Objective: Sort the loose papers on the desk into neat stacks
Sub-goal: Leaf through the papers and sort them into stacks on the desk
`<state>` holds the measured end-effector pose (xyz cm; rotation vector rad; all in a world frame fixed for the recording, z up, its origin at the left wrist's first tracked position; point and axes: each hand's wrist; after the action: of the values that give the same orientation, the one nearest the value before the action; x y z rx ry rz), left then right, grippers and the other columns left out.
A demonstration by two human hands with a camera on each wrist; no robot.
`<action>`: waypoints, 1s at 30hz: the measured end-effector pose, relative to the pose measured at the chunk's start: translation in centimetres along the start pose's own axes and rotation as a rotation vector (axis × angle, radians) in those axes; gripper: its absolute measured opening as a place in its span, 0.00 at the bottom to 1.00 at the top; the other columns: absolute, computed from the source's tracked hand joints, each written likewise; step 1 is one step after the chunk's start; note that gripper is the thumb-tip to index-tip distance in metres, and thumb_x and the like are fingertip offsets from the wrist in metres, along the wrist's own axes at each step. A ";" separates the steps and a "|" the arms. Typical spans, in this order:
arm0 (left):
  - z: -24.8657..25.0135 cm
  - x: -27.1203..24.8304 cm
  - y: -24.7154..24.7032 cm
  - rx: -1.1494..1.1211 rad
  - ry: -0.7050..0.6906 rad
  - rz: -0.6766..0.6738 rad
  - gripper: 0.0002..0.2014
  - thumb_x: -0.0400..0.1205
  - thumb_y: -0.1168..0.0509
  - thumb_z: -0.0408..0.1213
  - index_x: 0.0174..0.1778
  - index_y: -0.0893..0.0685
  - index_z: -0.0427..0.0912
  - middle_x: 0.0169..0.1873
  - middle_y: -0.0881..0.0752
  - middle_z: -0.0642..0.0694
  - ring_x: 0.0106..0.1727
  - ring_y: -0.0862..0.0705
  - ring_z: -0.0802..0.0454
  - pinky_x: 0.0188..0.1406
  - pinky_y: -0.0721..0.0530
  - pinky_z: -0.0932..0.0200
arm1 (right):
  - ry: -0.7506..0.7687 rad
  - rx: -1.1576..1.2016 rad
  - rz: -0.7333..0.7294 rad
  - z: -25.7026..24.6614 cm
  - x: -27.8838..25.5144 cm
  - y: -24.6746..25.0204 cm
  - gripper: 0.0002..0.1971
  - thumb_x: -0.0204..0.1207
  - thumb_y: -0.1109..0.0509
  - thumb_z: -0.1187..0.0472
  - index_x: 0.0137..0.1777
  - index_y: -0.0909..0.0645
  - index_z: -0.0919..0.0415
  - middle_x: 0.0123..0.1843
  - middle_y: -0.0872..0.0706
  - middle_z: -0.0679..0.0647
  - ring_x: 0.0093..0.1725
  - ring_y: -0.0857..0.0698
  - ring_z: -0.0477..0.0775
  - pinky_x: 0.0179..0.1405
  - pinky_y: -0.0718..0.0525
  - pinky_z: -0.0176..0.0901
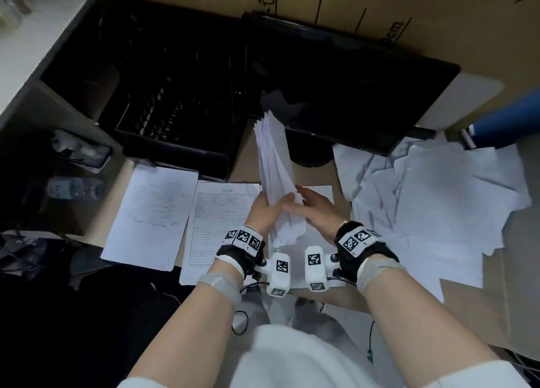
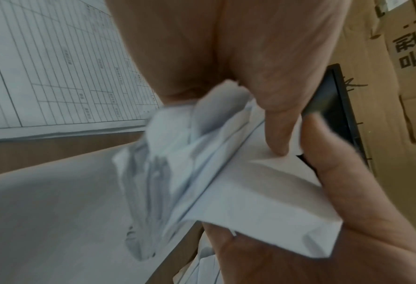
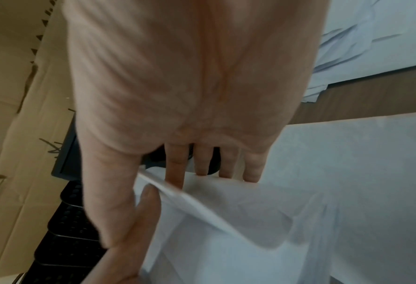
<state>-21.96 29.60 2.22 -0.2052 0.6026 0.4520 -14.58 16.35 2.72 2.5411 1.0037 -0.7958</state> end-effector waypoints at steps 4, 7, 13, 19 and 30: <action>-0.6 0.1 0.1 0.051 0.002 0.067 0.16 0.84 0.31 0.40 0.66 0.17 0.38 0.56 0.10 0.40 0.55 0.10 0.44 0.58 0.11 0.48 | -0.010 0.006 0.066 1.0 0.0 0.2 0.25 0.76 0.25 0.46 0.71 0.20 0.53 0.66 0.14 0.46 0.65 0.15 0.48 0.70 0.20 0.50; -0.8 -0.1 -0.4 0.104 0.015 0.158 0.16 0.84 0.33 0.37 0.66 0.17 0.34 0.54 0.10 0.39 0.55 0.11 0.41 0.60 0.13 0.45 | 0.020 -0.047 0.182 1.7 -0.3 1.4 0.13 0.81 0.30 0.53 0.60 0.14 0.59 0.58 0.10 0.51 0.60 0.13 0.54 0.67 0.18 0.53; -2.6 -1.8 -1.6 0.103 0.051 0.333 0.15 0.83 0.32 0.35 0.62 0.15 0.30 0.54 0.11 0.37 0.55 0.13 0.40 0.58 0.15 0.51 | -0.194 -0.152 0.427 6.4 -0.8 6.1 0.29 0.70 0.34 0.47 0.66 0.19 0.67 0.57 0.15 0.59 0.54 0.18 0.60 0.54 0.23 0.47; -5.5 -4.4 -3.7 0.114 0.091 0.300 0.12 0.84 0.32 0.31 0.60 0.15 0.28 0.50 0.11 0.37 0.46 0.13 0.44 0.38 0.13 0.64 | -0.241 -0.273 0.378 10.6 -1.6 8.0 0.17 0.79 0.32 0.59 0.63 0.16 0.69 0.62 0.14 0.65 0.60 0.17 0.68 0.60 0.20 0.51; -8.3 -5.4 -1.2 0.210 0.130 0.617 0.10 0.83 0.31 0.38 0.38 0.20 0.40 0.41 0.14 0.37 0.41 0.17 0.45 0.49 0.18 0.49 | -0.433 -0.387 0.308 16.4 -0.6 5.1 0.07 0.80 0.40 0.57 0.48 0.23 0.59 0.58 0.16 0.61 0.64 0.17 0.66 0.67 0.23 0.53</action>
<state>-29.53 24.04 -1.25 0.1619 0.8363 0.9687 -17.78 4.94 -9.78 2.0067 0.5450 -0.9040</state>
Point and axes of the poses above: each hand's wrist, its own x-axis towards the middle knuckle, its own y-axis out of the back of the hand, z = x × y
